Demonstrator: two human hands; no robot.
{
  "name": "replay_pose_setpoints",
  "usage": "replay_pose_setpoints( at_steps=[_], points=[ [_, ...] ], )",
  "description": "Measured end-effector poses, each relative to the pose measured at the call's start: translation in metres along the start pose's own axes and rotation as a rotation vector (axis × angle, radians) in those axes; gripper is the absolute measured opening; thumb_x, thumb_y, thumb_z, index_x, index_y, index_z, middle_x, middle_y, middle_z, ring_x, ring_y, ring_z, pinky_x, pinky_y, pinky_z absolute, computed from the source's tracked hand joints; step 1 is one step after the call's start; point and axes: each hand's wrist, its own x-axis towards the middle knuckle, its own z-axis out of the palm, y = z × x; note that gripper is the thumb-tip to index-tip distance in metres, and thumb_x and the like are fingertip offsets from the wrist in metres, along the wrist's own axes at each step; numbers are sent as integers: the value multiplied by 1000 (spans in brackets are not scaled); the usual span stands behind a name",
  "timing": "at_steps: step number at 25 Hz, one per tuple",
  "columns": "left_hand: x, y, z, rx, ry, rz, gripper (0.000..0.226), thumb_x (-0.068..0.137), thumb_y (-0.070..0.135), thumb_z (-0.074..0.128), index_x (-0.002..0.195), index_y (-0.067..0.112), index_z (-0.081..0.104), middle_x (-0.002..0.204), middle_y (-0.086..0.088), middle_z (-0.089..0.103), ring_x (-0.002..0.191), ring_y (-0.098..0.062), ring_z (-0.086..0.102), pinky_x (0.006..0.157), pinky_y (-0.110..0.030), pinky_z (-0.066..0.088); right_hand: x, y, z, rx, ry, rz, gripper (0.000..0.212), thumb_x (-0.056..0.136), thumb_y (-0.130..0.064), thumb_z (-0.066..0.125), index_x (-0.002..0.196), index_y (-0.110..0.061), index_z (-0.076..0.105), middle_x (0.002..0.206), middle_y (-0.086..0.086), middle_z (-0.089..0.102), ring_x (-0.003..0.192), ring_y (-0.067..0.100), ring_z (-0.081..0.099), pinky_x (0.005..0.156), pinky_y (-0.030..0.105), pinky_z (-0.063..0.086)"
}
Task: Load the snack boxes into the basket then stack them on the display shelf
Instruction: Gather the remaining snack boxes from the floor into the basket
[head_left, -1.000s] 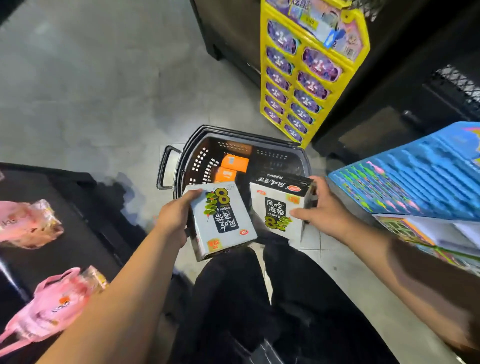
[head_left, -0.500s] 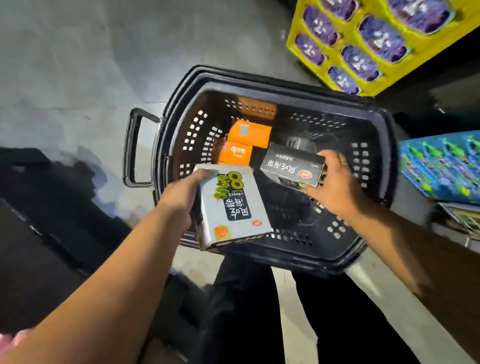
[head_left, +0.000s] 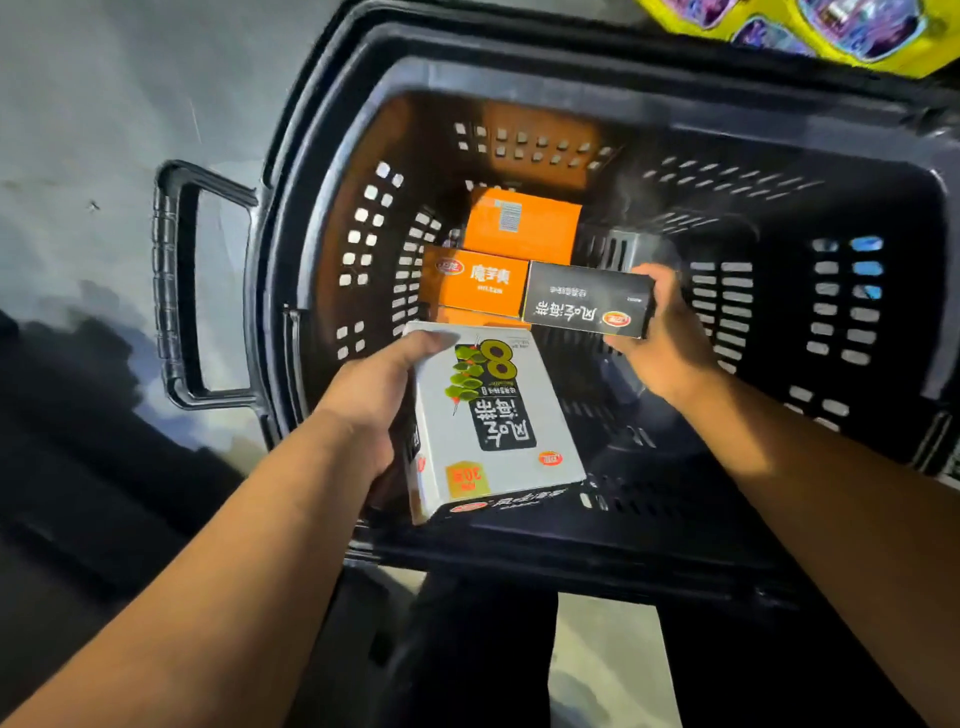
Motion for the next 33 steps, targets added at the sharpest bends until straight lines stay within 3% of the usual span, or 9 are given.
replay_pose_setpoints(
  at_steps=[3, 7, 12, 19, 23, 25, 29, 31, 33],
  points=[
    [17, -3, 3, 45, 2, -11, 79, 52, 48, 86, 120, 15, 64, 95, -9, 76, 85, -33, 74, 87, -49, 54, 8, 9, 18, 19, -14, -2, 71, 77, -3, 77, 136, -13, 38, 106, -5, 57, 96, 26, 62, 83, 41, 51],
    [31, -5, 5, 76, -20, -29, 72, 53, 49, 85, 114, 16, 68, 95, -10, 76, 86, -35, 74, 91, -55, 52, 22, 12, 37, 49, -2, -23, 69, 76, -6, 78, 134, -16, 41, 107, -2, 62, 97, 23, 63, 82, 44, 54],
    [45, -6, 10, 92, -57, -32, 47, 71, 40, 79, 111, 17, 71, 98, -9, 76, 89, -32, 74, 94, -51, 52, 38, 8, 61, 86, -86, 0, 80, 79, -3, 77, 144, -14, 30, 120, 9, 62, 100, 12, 57, 73, 2, 42],
    [52, 4, 12, 128, 44, -37, 25, 70, 38, 82, 82, 19, 70, 71, -3, 75, 61, -21, 70, 79, -40, 58, 50, 5, 72, 267, -312, 82, 110, 81, 13, 63, 154, -35, -4, 132, -8, 46, 113, 18, 60, 97, 43, 52],
    [56, 8, 16, 154, 5, -14, 27, 73, 40, 79, 87, 19, 70, 79, -3, 75, 60, -18, 69, 55, -23, 54, 32, -16, 52, 366, -114, 218, 70, 92, 4, 52, 150, -28, 29, 124, -3, 50, 96, 5, 56, 86, 23, 52],
    [55, 9, 18, 180, -7, -8, 30, 75, 42, 77, 94, 20, 70, 86, -3, 75, 62, -17, 69, 51, -20, 49, 16, -20, 36, 470, -119, 394, 45, 97, -18, 55, 140, -27, 45, 123, 3, 55, 90, 7, 56, 81, 26, 50],
    [53, 4, 29, 185, -53, -59, 35, 78, 41, 76, 102, 16, 72, 97, -7, 76, 81, -24, 73, 72, -37, 60, -31, -24, 23, 662, -616, 747, 28, 95, -41, 55, 119, -27, 60, 114, 2, 68, 86, 23, 68, 67, 41, 58],
    [53, 0, 38, 191, -63, -72, 41, 78, 46, 76, 102, 14, 72, 101, -9, 76, 92, -29, 73, 86, -48, 58, -43, -22, 27, 723, -604, 767, 20, 97, -27, 54, 114, -21, 63, 101, 3, 73, 73, 21, 70, 49, 36, 57],
    [51, -4, 45, 210, -40, -69, 39, 79, 52, 73, 92, 16, 70, 93, -6, 76, 90, -28, 72, 86, -47, 58, -43, -17, 23, 764, -564, 788, 25, 97, -25, 54, 114, -12, 65, 96, 7, 75, 72, 22, 71, 52, 35, 57]
  ],
)
